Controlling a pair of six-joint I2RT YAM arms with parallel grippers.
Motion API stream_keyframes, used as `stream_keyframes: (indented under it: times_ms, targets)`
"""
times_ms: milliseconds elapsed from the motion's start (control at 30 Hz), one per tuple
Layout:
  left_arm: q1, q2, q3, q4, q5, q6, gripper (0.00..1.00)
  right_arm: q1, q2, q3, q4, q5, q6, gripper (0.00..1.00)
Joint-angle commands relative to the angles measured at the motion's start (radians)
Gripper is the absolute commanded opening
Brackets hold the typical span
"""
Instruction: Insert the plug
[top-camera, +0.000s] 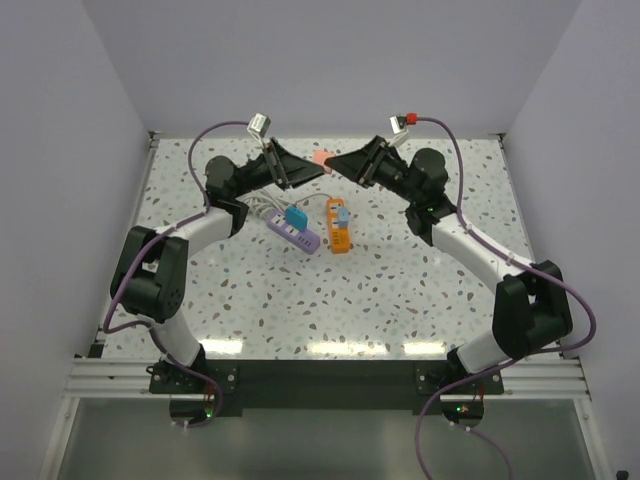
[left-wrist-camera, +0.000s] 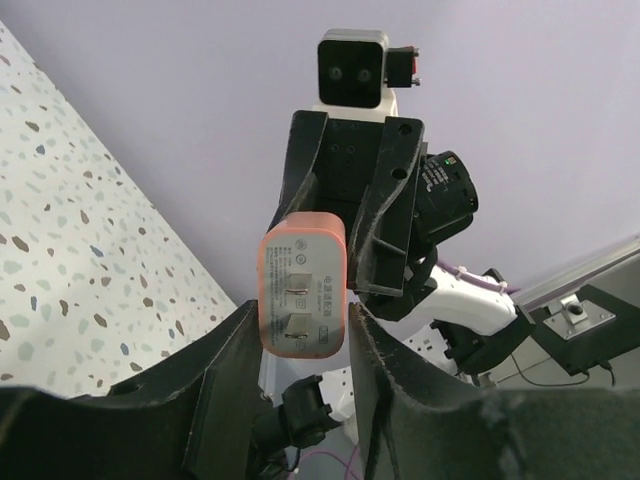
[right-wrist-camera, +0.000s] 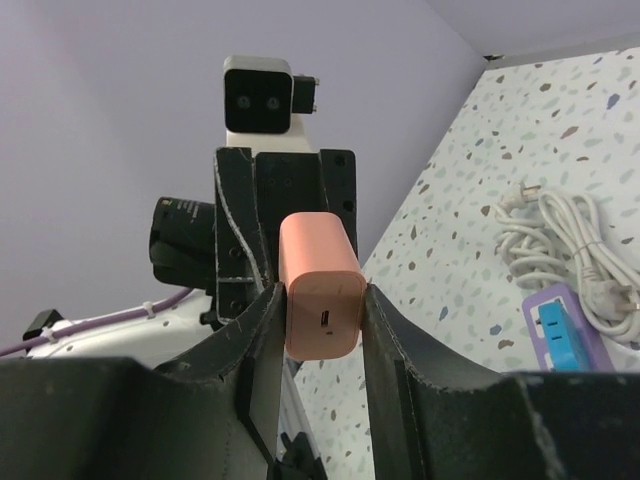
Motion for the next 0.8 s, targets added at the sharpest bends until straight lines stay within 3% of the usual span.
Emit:
stream_keyframes:
  times_ms: [0,33,100,167,333,433,467,500,567,600,767]
  targets:
    - [0.005,-0.018,0.018,-0.077,0.02,0.061,0.46,-0.003,-0.073,0.07,-0.087,0.069,-0.099,0.0]
    - [0.007,-0.02,0.02,-0.098,0.02,0.072,0.51,-0.006,-0.081,0.087,-0.12,0.078,-0.114,0.0]
    - [0.013,-0.021,0.015,-0.134,0.023,0.086,0.8,-0.014,-0.086,0.141,-0.199,0.103,-0.168,0.0]
    - [0.025,-0.021,-0.008,-0.122,0.028,0.075,0.93,-0.029,-0.083,0.182,-0.255,0.11,-0.217,0.0]
    - [0.055,-0.026,-0.046,-0.105,0.029,0.082,1.0,-0.043,-0.017,0.432,-0.641,0.141,-0.399,0.0]
    - [0.073,-0.041,-0.016,-0.303,0.02,0.257,1.0,-0.043,0.078,0.587,-0.897,0.17,-0.5,0.0]
    - [0.075,-0.047,0.037,-0.505,0.01,0.329,1.0,-0.043,0.106,0.628,-0.96,0.19,-0.539,0.0]
    - [0.075,-0.047,0.071,-0.611,-0.022,0.484,1.0,-0.042,0.165,0.702,-1.07,0.201,-0.551,0.0]
    - [0.071,-0.044,0.16,-0.856,-0.061,0.617,1.0,-0.042,0.218,0.759,-1.151,0.227,-0.582,0.0]
    - [0.071,-0.043,0.182,-0.917,-0.101,0.717,1.0,-0.042,0.276,0.803,-1.215,0.23,-0.591,0.0]
    - [0.067,0.0,0.297,-1.201,-0.187,0.906,1.0,-0.03,0.419,0.912,-1.336,0.265,-0.629,0.0]
